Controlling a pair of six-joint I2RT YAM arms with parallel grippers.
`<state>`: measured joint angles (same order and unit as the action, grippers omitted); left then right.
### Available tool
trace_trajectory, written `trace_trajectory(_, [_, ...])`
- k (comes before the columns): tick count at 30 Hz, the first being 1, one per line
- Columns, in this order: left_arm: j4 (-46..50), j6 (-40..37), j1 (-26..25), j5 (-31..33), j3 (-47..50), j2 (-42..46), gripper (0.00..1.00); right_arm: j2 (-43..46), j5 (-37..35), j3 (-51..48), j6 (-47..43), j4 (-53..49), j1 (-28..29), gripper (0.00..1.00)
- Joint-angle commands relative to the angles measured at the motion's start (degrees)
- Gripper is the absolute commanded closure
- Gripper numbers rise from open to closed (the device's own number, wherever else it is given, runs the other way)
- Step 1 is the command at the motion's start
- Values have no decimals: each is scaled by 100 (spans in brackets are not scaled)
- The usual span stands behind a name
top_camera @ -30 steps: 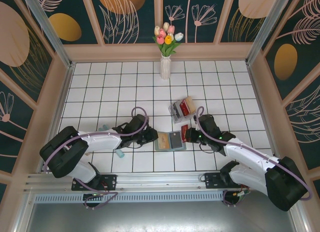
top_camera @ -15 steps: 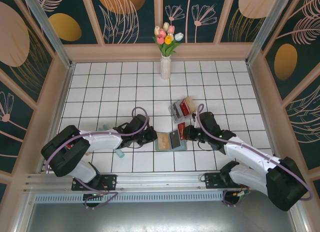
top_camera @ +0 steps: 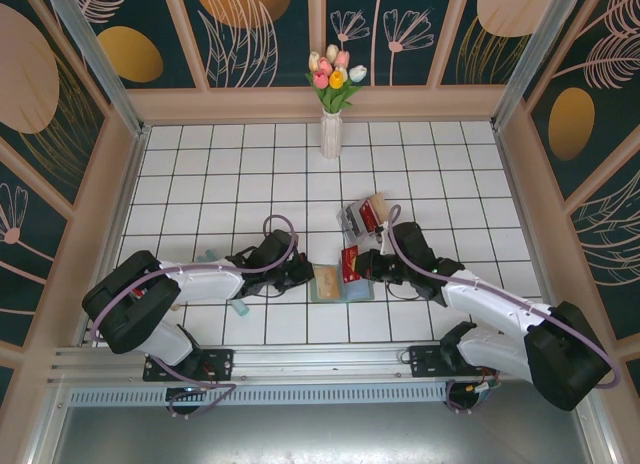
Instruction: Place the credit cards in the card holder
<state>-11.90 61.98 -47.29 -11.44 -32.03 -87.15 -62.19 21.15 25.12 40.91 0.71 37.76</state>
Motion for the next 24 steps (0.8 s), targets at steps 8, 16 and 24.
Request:
trace_trajectory(8, [-153,68,-40,90,65,67,100,-85,-280,141,56,-92,91,97])
trace_trajectory(16, [-106,77,-40,142,136,137,100,767,-1899,600,-70,-1414,39,96])
trace_trajectory(24, [-128,60,-36,186,147,54,100,588,-572,384,90,-198,276,99])
